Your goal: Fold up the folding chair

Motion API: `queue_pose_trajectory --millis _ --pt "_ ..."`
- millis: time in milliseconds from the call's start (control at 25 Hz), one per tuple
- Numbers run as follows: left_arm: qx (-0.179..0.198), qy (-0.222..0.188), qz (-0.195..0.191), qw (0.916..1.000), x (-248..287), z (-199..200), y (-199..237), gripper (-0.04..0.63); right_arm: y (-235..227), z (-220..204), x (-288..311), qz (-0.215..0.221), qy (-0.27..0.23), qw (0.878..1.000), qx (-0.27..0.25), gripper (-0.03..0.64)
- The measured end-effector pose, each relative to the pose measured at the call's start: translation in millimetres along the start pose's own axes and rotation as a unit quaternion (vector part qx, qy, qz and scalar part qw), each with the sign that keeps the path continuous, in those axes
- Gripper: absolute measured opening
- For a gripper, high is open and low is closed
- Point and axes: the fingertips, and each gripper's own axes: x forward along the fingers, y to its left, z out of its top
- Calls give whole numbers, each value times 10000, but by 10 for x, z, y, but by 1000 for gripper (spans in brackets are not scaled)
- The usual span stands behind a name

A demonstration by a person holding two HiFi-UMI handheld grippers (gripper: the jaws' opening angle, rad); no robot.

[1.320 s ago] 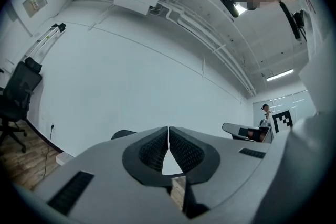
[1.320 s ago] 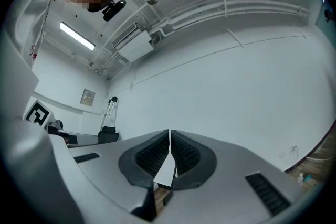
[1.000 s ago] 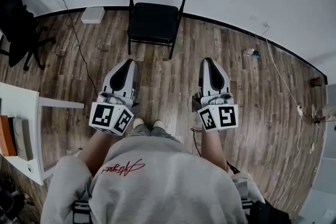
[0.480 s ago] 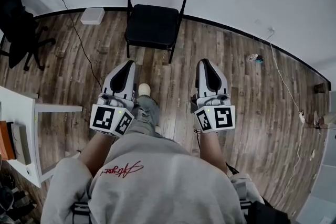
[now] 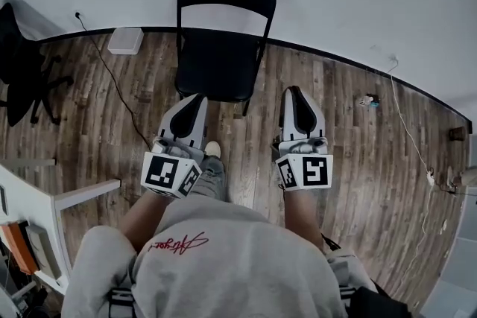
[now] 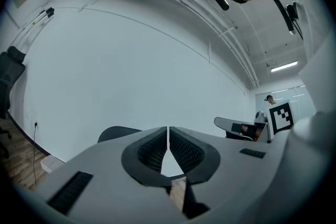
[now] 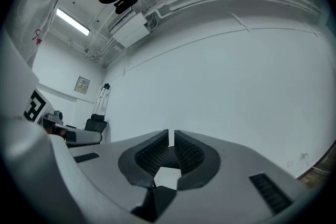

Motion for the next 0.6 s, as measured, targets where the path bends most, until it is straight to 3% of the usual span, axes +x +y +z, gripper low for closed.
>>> queue_pose_trajectory --millis 160,320,360,440,600 --pt "-39 244 -84 9997 540 -89 393 21 -115 -199 710 -87 172 9998 91 25" --pt "-214 454 -223 9985 893 -244 591 23 -117 -425 1181 57 408 9990 186 107" --pt "-294 460 -210 9983 957 -290 616 45 -144 -509 1267 76 498 9986 182 117" --pt "-454 472 -124 9978 1064 -432 676 227 -242 -705 1435 64 670 9977 106 140" --pt "-1013 734 534 9907 1147 -1042 1020 268 -559 -1202 1773 -43 958 9954 -90 152"
